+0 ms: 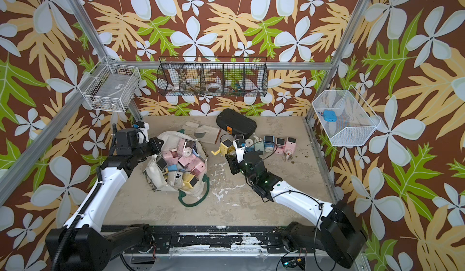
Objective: Take out the pencil sharpeners from the tote bags
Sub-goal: Place the pencil sharpener at the center of the board.
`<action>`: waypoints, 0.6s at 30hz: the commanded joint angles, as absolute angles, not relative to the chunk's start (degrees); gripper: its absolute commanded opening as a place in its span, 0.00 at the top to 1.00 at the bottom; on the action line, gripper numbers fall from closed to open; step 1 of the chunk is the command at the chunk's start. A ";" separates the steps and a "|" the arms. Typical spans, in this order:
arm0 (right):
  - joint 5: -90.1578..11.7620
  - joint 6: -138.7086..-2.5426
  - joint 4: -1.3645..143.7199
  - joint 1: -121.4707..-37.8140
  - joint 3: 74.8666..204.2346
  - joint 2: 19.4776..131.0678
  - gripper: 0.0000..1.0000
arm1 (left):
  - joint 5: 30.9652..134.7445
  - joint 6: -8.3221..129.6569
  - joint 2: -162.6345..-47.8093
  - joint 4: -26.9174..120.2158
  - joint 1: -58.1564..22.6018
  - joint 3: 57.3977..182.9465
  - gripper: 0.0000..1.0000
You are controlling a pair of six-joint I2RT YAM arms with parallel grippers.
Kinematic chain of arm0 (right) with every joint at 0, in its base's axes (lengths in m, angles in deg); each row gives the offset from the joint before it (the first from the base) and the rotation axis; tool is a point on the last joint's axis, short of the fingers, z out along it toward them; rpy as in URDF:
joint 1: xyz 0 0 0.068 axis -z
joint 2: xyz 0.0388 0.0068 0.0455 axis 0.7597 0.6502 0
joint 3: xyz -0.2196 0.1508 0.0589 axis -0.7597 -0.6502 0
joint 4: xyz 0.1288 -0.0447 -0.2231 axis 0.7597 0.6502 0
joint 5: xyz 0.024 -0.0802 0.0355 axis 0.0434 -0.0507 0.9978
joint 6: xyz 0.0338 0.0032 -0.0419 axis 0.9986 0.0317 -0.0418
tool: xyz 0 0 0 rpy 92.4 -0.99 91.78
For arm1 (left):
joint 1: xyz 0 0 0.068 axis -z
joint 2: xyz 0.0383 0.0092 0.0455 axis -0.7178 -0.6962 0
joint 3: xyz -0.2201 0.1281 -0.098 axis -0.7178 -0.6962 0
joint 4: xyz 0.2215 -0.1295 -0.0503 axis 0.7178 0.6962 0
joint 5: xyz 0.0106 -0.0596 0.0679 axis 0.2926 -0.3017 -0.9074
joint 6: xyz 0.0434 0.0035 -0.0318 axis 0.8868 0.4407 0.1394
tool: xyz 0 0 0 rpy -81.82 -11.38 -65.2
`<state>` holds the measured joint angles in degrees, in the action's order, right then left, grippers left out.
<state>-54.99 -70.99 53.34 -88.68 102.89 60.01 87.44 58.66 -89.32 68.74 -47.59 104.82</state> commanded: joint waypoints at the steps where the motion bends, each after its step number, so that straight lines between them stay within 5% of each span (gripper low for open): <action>1: -60.40 -69.38 46.59 -88.39 102.22 63.99 0.74 | 90.66 57.55 -89.20 65.27 -47.55 105.08 1.00; 18: -59.50 -65.00 44.56 -83.89 105.59 82.15 0.75 | 90.90 57.54 -88.85 65.33 -47.56 104.92 1.00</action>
